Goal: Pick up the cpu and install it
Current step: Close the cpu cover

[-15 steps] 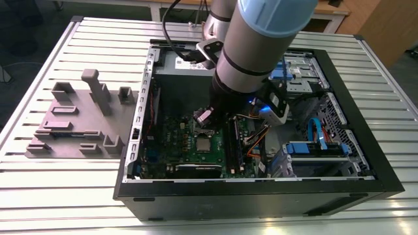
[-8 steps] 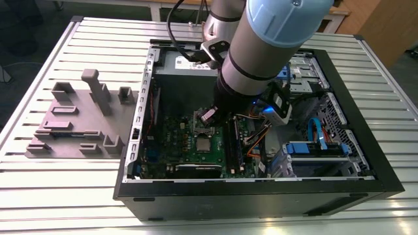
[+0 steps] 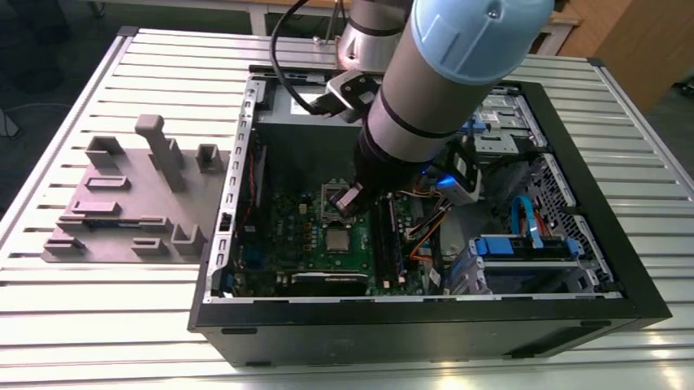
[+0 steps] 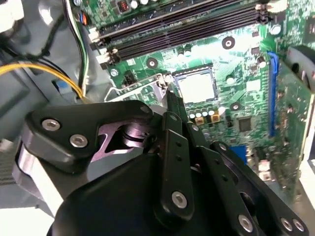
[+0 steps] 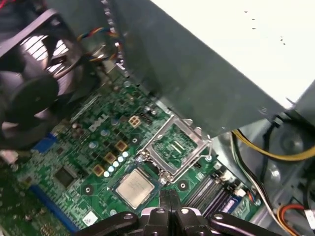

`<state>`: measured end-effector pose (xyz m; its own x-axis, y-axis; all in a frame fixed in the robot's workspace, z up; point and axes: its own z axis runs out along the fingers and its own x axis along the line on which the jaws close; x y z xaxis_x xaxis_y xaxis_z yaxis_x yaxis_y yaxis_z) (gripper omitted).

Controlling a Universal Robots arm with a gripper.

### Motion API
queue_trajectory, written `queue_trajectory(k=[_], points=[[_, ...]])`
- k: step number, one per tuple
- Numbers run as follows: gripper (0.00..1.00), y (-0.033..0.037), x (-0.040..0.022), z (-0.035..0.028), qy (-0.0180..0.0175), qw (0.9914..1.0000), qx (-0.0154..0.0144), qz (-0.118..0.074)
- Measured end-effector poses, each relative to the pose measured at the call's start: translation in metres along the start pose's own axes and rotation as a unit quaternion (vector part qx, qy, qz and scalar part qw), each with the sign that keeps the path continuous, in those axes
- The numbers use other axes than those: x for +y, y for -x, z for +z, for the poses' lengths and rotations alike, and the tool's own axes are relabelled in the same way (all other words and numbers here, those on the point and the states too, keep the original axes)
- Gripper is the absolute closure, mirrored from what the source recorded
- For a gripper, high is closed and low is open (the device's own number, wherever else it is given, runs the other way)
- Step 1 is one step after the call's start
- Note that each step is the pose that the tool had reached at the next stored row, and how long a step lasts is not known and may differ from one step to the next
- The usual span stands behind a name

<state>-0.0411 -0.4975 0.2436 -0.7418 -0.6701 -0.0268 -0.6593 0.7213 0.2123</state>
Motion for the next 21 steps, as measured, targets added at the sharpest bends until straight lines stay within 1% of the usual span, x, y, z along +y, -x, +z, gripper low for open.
queue_trajectory(k=[3, 4, 7, 13, 18, 21], points=[[0.9, -0.0001, -0.0005, 0.0021, 0.0007, 0.99963, 0.0057, -0.026], [0.9, 0.0001, -0.0006, 0.0027, 0.0009, 0.99947, 0.0069, -0.032], [0.9, 0.0036, 0.0006, 0.0044, 0.0011, 0.99942, 0.007, -0.033], [0.9, 0.0156, 0.007, 0.0088, 0.0012, 0.99941, 0.0072, -0.034], [0.9, 0.0265, 0.0078, 0.0125, 0.0012, 0.99941, 0.0072, -0.034], [0.9, 0.0293, 0.0079, 0.0151, 0.0017, 0.9994, 0.0066, -0.034]])
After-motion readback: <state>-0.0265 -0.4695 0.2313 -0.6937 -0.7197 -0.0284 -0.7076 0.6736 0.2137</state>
